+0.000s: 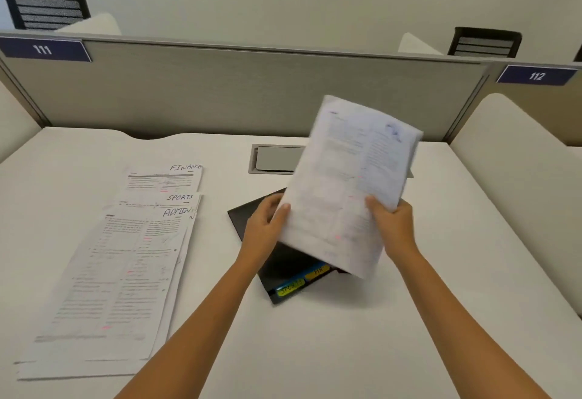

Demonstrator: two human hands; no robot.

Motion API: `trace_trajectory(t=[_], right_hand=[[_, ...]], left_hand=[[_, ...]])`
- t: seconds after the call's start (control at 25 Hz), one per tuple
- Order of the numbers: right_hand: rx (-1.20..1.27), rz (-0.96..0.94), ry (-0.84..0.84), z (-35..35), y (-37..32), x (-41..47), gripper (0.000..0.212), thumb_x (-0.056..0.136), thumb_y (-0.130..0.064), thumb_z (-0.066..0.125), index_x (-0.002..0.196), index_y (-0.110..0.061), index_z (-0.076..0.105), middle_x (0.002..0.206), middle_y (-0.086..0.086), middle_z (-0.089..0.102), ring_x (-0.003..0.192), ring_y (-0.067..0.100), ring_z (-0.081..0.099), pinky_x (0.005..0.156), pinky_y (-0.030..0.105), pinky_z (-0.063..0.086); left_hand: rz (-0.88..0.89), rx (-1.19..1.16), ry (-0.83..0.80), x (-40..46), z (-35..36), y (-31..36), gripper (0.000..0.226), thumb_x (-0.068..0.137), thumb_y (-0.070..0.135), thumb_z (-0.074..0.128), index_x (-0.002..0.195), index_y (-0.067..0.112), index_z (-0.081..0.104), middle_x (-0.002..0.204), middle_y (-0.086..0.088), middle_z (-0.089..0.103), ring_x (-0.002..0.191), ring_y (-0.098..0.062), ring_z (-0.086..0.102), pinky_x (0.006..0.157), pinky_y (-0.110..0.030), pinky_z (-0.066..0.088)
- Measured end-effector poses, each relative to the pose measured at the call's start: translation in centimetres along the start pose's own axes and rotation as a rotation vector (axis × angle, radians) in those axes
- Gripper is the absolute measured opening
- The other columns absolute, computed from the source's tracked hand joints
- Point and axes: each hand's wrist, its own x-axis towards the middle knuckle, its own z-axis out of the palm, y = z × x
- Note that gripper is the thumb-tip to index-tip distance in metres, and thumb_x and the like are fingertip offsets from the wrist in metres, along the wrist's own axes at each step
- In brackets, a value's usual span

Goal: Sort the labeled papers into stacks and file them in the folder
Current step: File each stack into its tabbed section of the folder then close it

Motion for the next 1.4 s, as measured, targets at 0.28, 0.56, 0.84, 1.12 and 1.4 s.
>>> trace_trajectory(t=[0.28,0.56,0.84,1.12,1.4], right_hand=[[-0.043,0.226,0.525,-9.8,6.6,3.4,0.038,0.087,-0.013,0.063,0.122,0.001,0.056,0.122,0.017,0.062,0.106,0.033,0.062,0.090,0.037,0.050],[0.005,0.351,0.744,-13.5,11.0,1.3,0.037,0.091,-0.013,0.058,0.126,-0.002,0.052,0.126,0.017,0.059,0.111,0.036,0.059,0.094,0.045,0.050],[-0.024,0.332,0.743,-13.1,11.1,0.6,0.035,0.093,-0.013,0.054,0.125,-0.001,0.050,0.126,0.020,0.058,0.110,0.040,0.059,0.093,0.049,0.050],[-0.124,0.283,0.568,-11.9,11.2,-0.2,0.034,0.091,-0.013,0.057,0.122,0.002,0.052,0.122,0.023,0.060,0.107,0.041,0.059,0.090,0.049,0.050],[-0.166,0.259,0.359,-10.8,11.2,-0.2,0.041,0.090,-0.013,0.059,0.127,-0.004,0.046,0.124,0.019,0.058,0.110,0.038,0.056,0.092,0.046,0.049]], left_hand=[[0.095,1.218,-0.414,-1.0,3.3,-5.4,0.086,0.086,0.067,0.043,0.152,0.027,0.004,0.161,-0.001,-0.002,0.148,-0.027,-0.006,0.117,-0.051,0.006],[0.326,1.417,-0.314,-0.7,4.6,-3.8,0.052,0.099,0.040,0.035,0.147,0.021,0.022,0.151,-0.003,0.033,0.129,-0.026,0.042,0.091,-0.039,0.045],[0.702,1.532,-0.311,2.3,0.8,1.3,0.061,0.070,-0.006,0.069,0.118,0.017,0.039,0.120,-0.013,0.054,0.049,-0.019,0.038,0.036,-0.024,0.018],[0.555,1.485,-0.235,5.4,-0.5,5.7,0.030,0.098,0.022,0.043,0.124,0.011,0.052,0.123,-0.003,0.053,0.091,-0.023,0.062,0.065,-0.032,0.049],[0.480,1.561,-0.306,5.9,-1.2,5.8,0.068,0.082,0.064,0.052,0.127,0.012,0.048,0.121,0.001,0.050,0.091,-0.022,0.061,0.066,-0.035,0.055]])
